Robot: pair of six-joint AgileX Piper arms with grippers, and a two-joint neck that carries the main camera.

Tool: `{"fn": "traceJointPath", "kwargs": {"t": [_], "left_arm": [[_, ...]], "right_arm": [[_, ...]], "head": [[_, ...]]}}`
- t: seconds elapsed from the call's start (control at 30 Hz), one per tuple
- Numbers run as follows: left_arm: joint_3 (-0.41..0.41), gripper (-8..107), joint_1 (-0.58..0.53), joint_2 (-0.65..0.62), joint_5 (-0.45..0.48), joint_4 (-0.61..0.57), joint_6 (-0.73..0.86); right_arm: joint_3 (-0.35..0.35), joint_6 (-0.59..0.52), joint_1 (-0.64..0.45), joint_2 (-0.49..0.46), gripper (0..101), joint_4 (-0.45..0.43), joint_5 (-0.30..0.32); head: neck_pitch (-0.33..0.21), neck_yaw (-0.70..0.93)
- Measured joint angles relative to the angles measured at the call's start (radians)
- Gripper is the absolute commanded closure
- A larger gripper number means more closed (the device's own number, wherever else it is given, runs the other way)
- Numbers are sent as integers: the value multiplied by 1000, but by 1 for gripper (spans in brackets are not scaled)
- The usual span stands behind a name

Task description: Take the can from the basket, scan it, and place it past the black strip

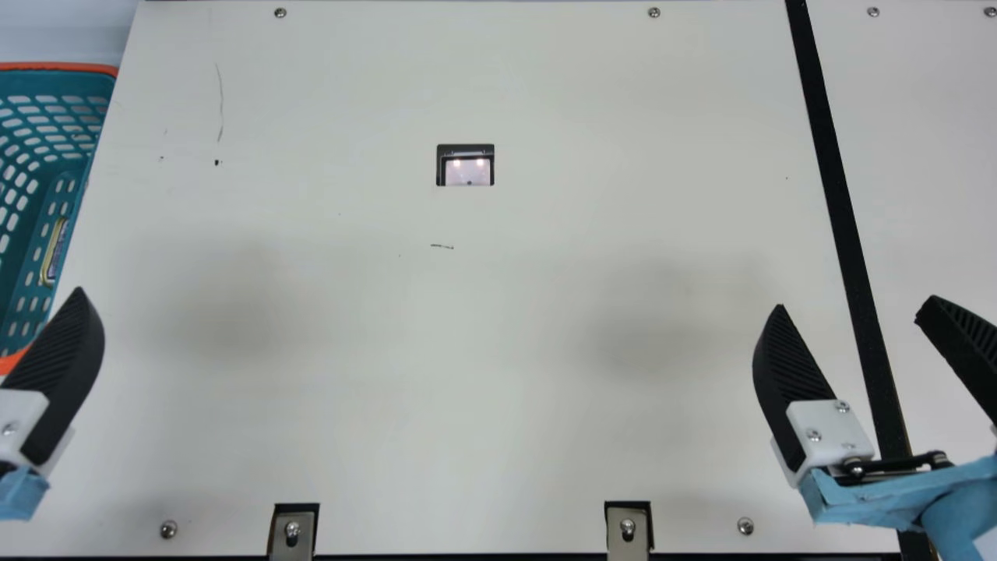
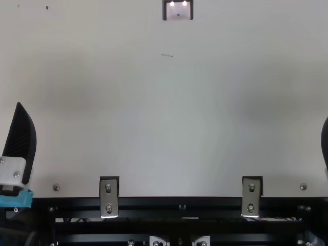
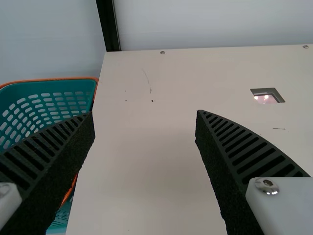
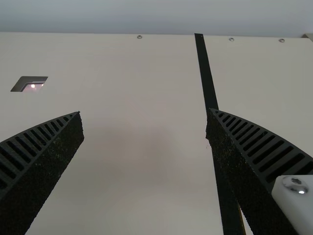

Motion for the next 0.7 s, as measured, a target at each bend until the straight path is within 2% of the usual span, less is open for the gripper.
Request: {"fn": "traceJointPath", "kwargs": {"t": [0.7], "left_arm": [[0,9,0,0,0,0,0]], "right_arm": [[0,0,0,0,0,0,0]], "head": [[-5,0]]}}
